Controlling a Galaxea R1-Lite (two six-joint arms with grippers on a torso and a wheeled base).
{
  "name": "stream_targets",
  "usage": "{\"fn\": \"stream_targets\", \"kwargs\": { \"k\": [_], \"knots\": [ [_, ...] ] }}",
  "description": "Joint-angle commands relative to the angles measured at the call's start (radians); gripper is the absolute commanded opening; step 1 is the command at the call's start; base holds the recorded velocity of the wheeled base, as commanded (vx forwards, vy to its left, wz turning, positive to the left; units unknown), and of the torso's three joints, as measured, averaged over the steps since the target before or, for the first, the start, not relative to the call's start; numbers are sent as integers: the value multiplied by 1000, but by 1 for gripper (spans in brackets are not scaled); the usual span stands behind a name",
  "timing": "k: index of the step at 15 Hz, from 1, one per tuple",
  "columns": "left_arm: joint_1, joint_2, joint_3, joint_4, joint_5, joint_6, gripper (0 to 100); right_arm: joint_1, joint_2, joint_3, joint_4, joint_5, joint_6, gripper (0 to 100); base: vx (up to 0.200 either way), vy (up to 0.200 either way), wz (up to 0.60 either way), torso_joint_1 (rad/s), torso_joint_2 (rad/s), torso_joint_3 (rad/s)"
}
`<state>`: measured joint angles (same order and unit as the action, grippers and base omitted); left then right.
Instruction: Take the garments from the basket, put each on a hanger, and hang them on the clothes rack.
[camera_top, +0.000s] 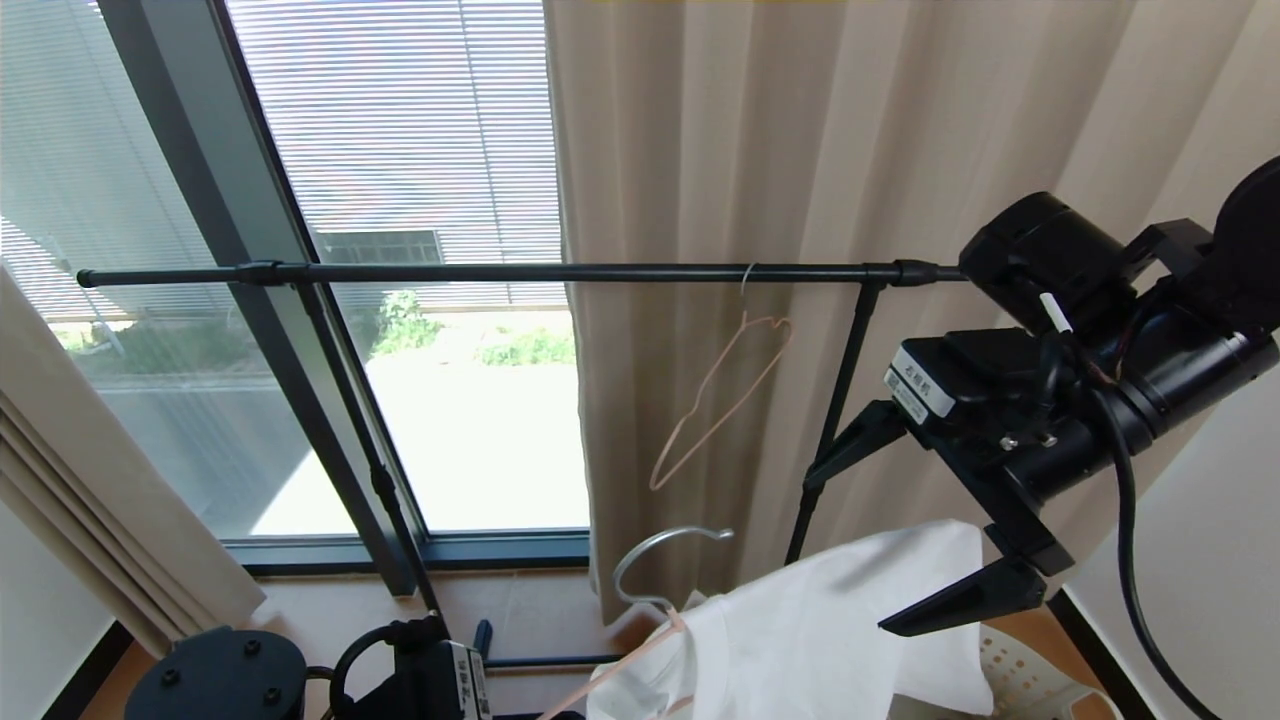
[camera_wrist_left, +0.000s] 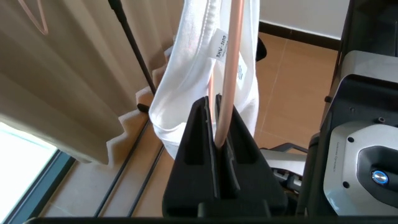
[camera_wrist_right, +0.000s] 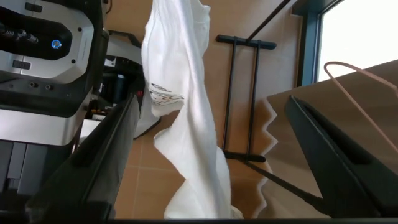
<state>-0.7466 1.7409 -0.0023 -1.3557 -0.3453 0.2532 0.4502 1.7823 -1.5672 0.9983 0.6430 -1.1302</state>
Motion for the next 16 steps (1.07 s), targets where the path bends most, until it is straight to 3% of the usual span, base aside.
{"fn": "stream_targets", "kwargs": {
  "k": [1,16],
  "knots": [
    [0,8,1,0,0,0,0,16,28,1,0,0,0,100,0,0,0,0,0,0],
    [-16,12,2,-25,2,-2,0,47,77,-5,-44,-6,10,100,0,0,0,0,0,0]
  ]
}}
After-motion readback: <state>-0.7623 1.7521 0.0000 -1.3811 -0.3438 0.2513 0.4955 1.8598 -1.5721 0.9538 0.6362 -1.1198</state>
